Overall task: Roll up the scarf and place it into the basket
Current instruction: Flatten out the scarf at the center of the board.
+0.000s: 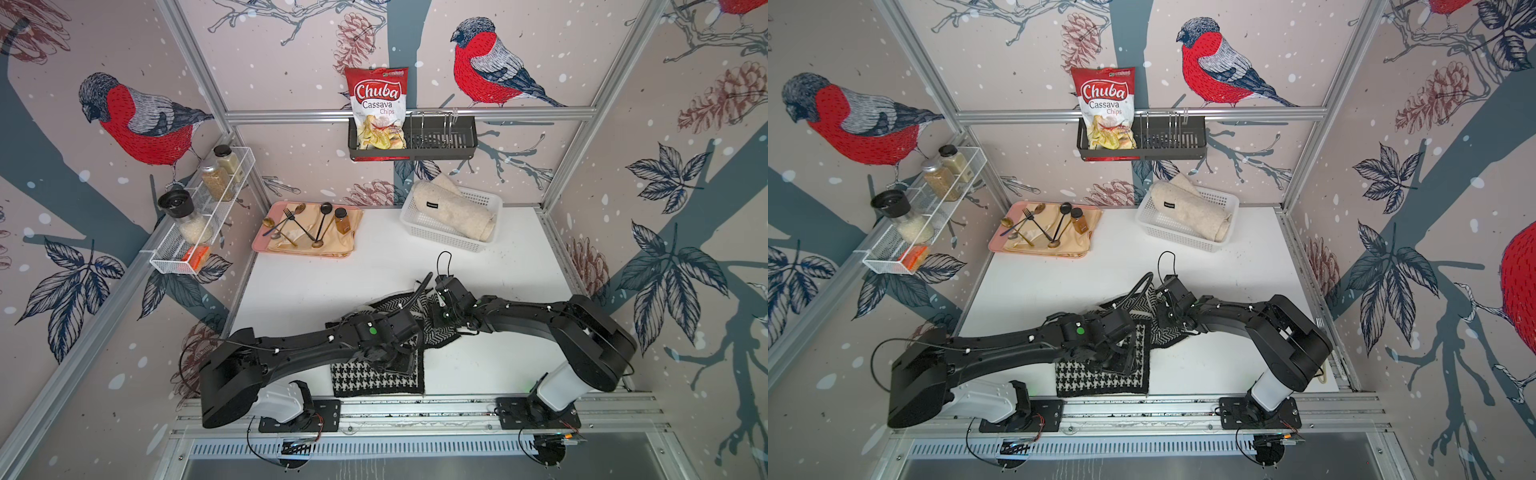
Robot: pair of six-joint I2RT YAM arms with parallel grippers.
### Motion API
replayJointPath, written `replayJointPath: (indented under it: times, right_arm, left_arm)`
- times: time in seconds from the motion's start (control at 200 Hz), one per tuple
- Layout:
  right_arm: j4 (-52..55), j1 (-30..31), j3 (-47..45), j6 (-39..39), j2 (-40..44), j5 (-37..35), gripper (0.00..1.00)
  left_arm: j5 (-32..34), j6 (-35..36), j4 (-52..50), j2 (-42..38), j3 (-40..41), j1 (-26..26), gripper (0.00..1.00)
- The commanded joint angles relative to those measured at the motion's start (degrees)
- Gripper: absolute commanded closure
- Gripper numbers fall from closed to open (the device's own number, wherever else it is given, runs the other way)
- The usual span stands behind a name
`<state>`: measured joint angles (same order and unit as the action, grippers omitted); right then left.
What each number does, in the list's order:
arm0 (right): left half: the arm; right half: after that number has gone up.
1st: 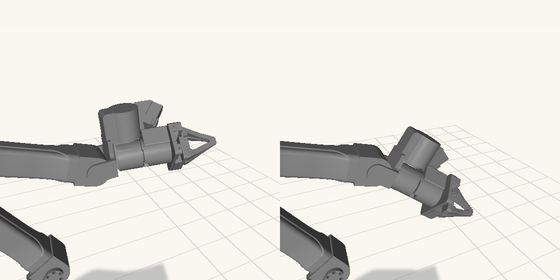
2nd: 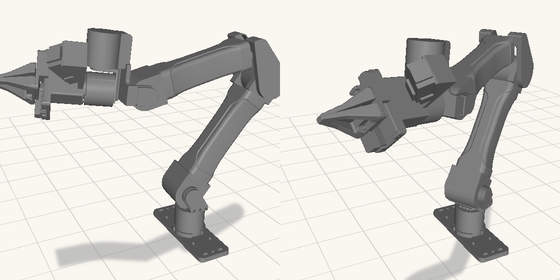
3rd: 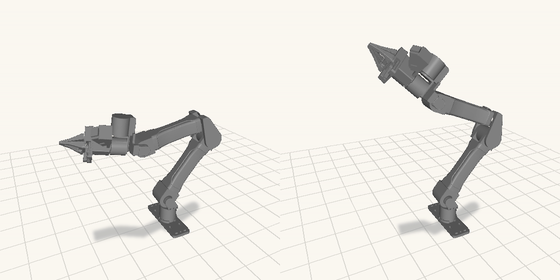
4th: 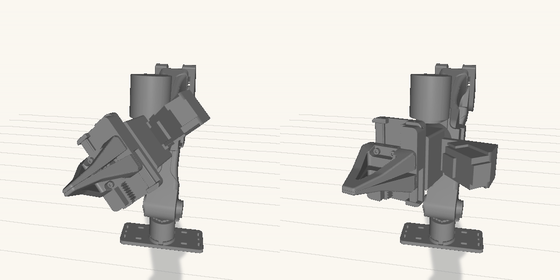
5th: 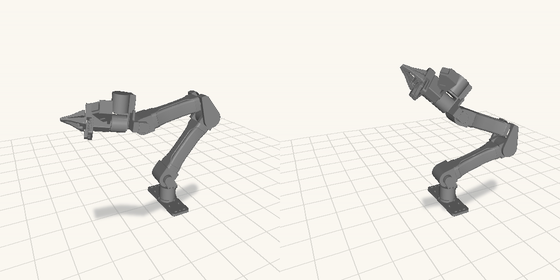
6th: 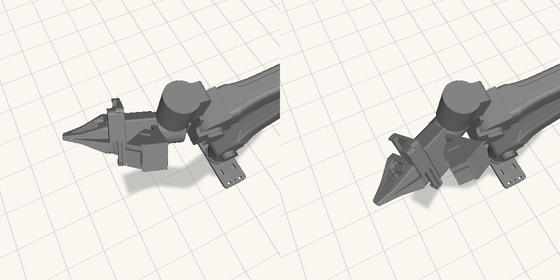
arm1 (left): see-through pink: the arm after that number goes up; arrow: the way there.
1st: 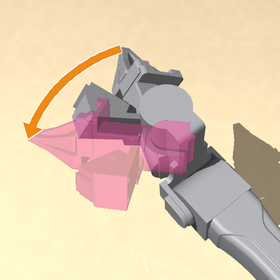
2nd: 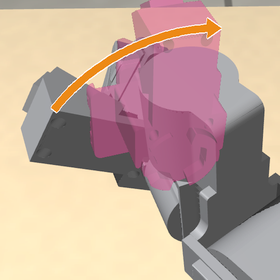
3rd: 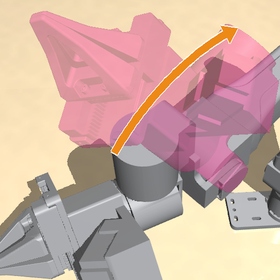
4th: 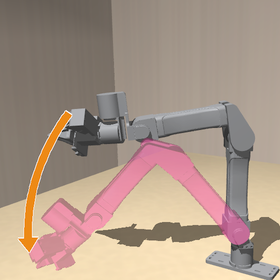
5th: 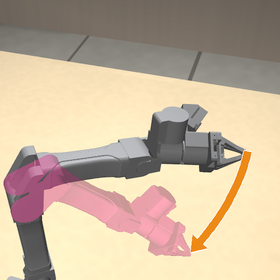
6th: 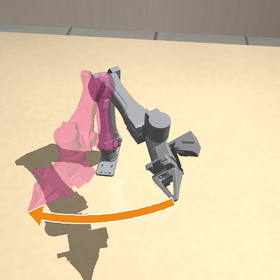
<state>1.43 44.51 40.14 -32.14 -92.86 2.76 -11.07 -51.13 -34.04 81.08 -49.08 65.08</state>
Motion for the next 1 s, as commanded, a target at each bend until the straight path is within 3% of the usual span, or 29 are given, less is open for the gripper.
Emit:
replayJointPath:
  times: [0.0,0.33,0.395,0.465,0.585,0.77,0.871,0.996]
  right_arm:
    - [7.6,-2.8,-3.5,-3.0,-0.7,-2.6,1.00]
    - [3.8,-7.8,-8.6,-2.6,2.5,-0.5,1.00]
    - [3.5,-8.3,-9.0,-2.7,2.8,-0.3,1.00]
    - [3.5,-8.8,-9.2,-2.9,2.9,-0.5,1.00]
    - [4.1,-9.4,-9.2,-3.6,3.4,-1.7,1.00]
    - [9.7,-10.6,-8.9,-5.9,8.2,-7.8,1.00]
    - [15.0,-10.9,-7.5,-6.9,11.1,-12.4,1.00]
    - [20.5,-10.8,-5.4,-7.1,14.1,-16.9,1.00]
  left_arm:
    - [2.5,0.2,0.4,4.9,-3.3,2.4,0.41]
    - [5.5,0.0,1.4,20.6,-7.8,5.6,0.44]
    - [6.0,-0.4,0.7,22.5,-7.8,5.6,0.57]
    - [8.3,-1.0,-0.5,22.2,-7.8,5.5,0.99]
    - [11.1,-0.9,-3.2,17.1,-9.9,3.4,1.00]
    - [19.4,1.3,-15.4,1.2,-9.8,-7.8,1.00]
    - [22.1,4.3,-18.9,-7.5,-8.0,-17.4,1.00]
    - [20.3,8.6,-17.7,-14.6,-2.0,-32.7,1.00]
